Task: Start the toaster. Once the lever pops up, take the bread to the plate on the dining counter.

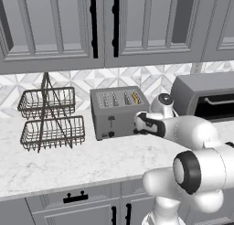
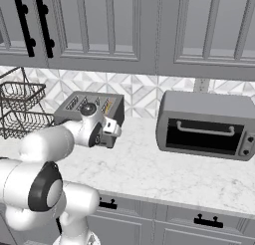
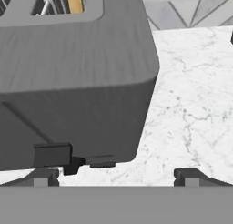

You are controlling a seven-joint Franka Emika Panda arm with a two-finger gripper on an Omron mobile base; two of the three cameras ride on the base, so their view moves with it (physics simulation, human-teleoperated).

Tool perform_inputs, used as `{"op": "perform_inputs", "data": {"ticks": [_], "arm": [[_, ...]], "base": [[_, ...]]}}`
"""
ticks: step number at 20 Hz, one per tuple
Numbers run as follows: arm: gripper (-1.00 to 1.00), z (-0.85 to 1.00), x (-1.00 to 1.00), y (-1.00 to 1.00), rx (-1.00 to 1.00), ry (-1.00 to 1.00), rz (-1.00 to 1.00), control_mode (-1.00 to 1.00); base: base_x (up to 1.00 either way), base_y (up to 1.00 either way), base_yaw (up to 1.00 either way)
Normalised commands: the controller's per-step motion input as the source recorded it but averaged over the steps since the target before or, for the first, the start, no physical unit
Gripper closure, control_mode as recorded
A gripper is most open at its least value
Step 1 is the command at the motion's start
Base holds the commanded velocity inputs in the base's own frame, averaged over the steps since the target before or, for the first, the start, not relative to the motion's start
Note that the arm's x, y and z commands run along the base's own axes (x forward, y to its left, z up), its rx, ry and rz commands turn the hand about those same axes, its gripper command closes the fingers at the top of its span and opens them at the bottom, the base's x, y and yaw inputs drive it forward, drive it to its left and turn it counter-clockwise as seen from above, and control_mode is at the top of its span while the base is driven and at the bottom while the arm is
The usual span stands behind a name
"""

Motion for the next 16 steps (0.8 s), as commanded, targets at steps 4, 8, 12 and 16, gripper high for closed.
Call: {"op": "perform_inputs", "data": {"ticks": [4, 8, 12, 16], "arm": [[-1.0, 0.42, -0.18, 0.0, 0.0, 0.0, -0.04, -1.0], [-1.0, 0.43, -0.25, 0.0, 0.0, -0.08, -0.03, -1.0], [-1.0, 0.47, -0.31, 0.0, 0.0, -0.18, -0.03, -1.0], [-1.0, 0.54, -0.16, 0.03, 0.0, -0.2, -0.01, -1.0]], "base": [[0.0, 0.0, 0.0], [0.0, 0.0, 0.0], [0.0, 0.0, 0.0], [0.0, 0.0, 0.0]]}}
